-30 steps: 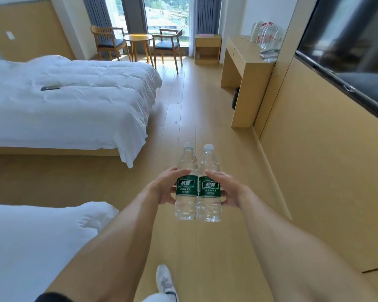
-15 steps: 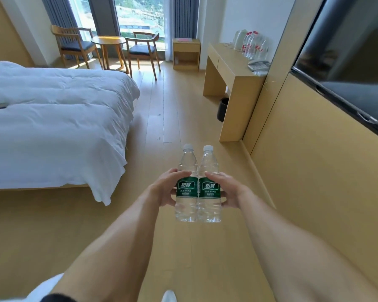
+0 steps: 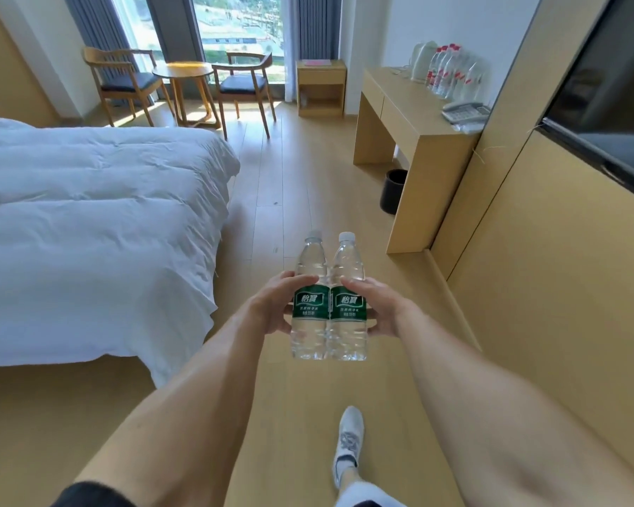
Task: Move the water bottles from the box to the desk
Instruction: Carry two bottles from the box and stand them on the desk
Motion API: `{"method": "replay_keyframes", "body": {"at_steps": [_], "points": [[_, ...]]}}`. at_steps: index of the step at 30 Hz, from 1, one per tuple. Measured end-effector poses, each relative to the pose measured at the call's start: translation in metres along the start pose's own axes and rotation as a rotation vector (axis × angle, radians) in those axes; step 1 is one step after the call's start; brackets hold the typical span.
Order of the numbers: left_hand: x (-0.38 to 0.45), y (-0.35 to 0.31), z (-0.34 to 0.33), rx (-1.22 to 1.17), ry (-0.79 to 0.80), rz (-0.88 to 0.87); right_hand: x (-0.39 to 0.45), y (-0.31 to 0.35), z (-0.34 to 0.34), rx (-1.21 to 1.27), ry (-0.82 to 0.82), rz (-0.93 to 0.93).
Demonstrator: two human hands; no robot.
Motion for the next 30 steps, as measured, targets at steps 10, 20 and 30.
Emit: {"method": "replay_keyframes", "body": {"at_steps": [10, 20, 30], "points": [[0.134, -0.123, 0.043, -0.020, -0.124, 0.024, 0.182, 0.103, 0.022, -0.020, 0.144, 0.008], [0.243, -0.237, 0.070, -0.047, -0.150, -0.007, 0.317, 0.202, 0.047, -0.039, 0.167, 0.036], [0.391, -0.335, 0.111, 0.015, -0.012, 0.005, 0.455, 0.274, 0.069, -0.030, 0.038, 0.043]]}}
Point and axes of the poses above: each hand's wrist, its own x-axis towards the middle knuckle, its own z-axis out of the back of the hand, y = z × x, the point moved 4 cm from there along x, towards the middle knuckle, and after that the axes turned 6 degrees about z, right-handed, at the moved point
